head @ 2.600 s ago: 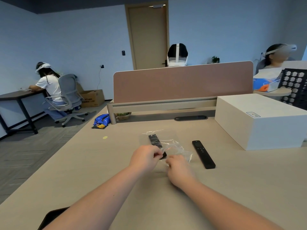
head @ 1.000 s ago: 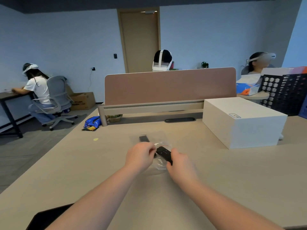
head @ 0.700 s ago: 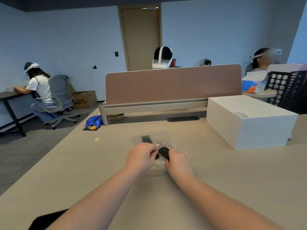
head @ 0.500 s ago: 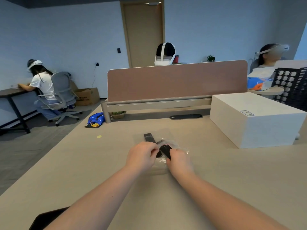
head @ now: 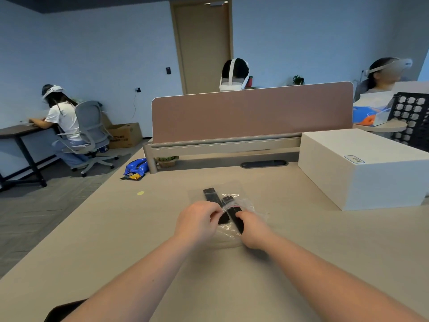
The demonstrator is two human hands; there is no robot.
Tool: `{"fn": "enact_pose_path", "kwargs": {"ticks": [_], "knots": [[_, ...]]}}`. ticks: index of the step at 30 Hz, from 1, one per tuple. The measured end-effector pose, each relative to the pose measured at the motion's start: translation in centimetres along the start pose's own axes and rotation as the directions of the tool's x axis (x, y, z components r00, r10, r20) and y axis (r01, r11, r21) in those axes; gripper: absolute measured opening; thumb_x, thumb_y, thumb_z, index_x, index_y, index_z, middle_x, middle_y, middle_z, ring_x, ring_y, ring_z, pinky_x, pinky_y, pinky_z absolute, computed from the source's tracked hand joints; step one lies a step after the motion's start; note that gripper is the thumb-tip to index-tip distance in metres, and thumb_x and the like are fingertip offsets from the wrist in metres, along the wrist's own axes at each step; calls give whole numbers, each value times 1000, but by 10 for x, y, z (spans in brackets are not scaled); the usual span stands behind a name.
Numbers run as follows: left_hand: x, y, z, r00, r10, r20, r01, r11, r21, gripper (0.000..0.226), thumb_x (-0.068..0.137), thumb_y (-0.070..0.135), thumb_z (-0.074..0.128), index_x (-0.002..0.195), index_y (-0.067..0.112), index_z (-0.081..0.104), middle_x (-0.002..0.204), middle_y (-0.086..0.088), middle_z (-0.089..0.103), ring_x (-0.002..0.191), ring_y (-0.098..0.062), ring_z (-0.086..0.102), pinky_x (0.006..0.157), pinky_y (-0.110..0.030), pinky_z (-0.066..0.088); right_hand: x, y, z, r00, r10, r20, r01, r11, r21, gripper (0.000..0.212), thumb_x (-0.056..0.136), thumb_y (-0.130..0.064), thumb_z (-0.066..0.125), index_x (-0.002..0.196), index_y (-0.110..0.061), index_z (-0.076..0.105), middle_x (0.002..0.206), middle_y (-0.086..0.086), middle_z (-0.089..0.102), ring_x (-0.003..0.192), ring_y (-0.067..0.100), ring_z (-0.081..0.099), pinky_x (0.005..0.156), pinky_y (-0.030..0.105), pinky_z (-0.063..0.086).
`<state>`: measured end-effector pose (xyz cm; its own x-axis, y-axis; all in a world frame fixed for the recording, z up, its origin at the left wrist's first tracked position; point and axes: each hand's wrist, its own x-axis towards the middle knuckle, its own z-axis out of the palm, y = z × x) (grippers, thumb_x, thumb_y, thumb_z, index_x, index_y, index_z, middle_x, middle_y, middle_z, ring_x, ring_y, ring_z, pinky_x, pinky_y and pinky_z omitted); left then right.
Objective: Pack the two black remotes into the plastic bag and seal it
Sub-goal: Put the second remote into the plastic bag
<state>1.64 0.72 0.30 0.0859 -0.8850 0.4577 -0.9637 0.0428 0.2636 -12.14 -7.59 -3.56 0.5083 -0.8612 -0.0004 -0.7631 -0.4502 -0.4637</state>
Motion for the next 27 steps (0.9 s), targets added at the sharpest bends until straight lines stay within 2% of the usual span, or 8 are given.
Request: {"fn": "enact_pose_path", "kwargs": {"ticks": [6, 11, 15, 18, 20, 22, 25, 27], "knots": [[1, -5, -1, 1000, 0, 0, 0, 1000, 11, 12, 91, 27, 56, 92, 23, 67, 92, 7, 71, 91, -18, 61, 71, -31, 47, 6, 3, 3, 984, 46, -169, -53, 998, -36, 29, 84, -1, 51, 107, -14, 62, 104, 9, 68, 99, 28, 65, 82, 32, 52], [0, -7, 1, 1000, 21, 15, -22, 1000, 23, 13, 92, 29, 55, 93, 23, 67, 92, 6, 71, 91, -19, 61, 70, -30, 46, 16, 0, 8, 977, 91, -191, -122, 980, -158, 24, 89, -7, 51, 106, -13, 66, 107, 10, 69, 99, 29, 65, 79, 32, 53], [-1, -8, 1, 999, 30, 25, -31, 999, 34, 13, 91, 30, 55, 93, 24, 66, 92, 5, 71, 91, -20, 62, 71, -32, 48, 15, 1, 7, 980, 41, -193, -81, 976, -203, 22, 89, -7, 49, 104, -10, 66, 109, 11, 68, 101, 29, 64, 82, 34, 53], [-5, -7, 4, 999, 4, 38, -6, 999, 51, 23, 88, 46, 55, 96, 27, 64, 95, 9, 70, 94, -17, 61, 75, -32, 49, -1, 6, -6, 962, -8, -271, -33, 989, -147, 19, 91, -15, 45, 95, -9, 63, 101, 12, 66, 96, 31, 61, 76, 36, 51], [-10, -8, 6, 995, 7, 95, -17, 994, 108, 38, 82, 61, 53, 104, 31, 60, 104, 11, 66, 100, -15, 58, 79, -30, 47, -14, 16, -19, 907, -59, -418, 5, 992, -128, 18, 92, -19, 47, 88, -8, 61, 94, 12, 64, 93, 32, 58, 70, 37, 48], [-18, -13, 5, 979, 54, 197, -88, 982, 170, 51, 77, 67, 54, 114, 33, 54, 113, 11, 61, 108, -15, 53, 83, -31, 46, -22, 33, -29, 860, -48, -508, 6, 997, -83, 13, 88, -10, 49, 95, -8, 59, 99, 12, 61, 98, 33, 53, 75, 40, 48], [-26, -26, 5, 953, 117, 280, -190, 950, 249, 39, 85, 48, 58, 116, 25, 54, 118, 3, 57, 111, -21, 54, 82, -34, 48, -25, 54, -35, 948, 142, -283, -110, 986, 128, 52, 81, 6, 43, 127, -18, 47, 122, 10, 52, 110, 31, 52, 90, 38, 46], [-28, -32, 7, 965, 131, 226, -188, 949, 253, 21, 91, 32, 53, 104, 18, 60, 110, -2, 61, 101, -27, 60, 73, -36, 50, -25, 61, -32, 981, 137, -139, -113, 979, 168, 60, 81, 7, 41, 132, -24, 46, 126, 10, 55, 114, 28, 56, 96, 36, 47]]}}
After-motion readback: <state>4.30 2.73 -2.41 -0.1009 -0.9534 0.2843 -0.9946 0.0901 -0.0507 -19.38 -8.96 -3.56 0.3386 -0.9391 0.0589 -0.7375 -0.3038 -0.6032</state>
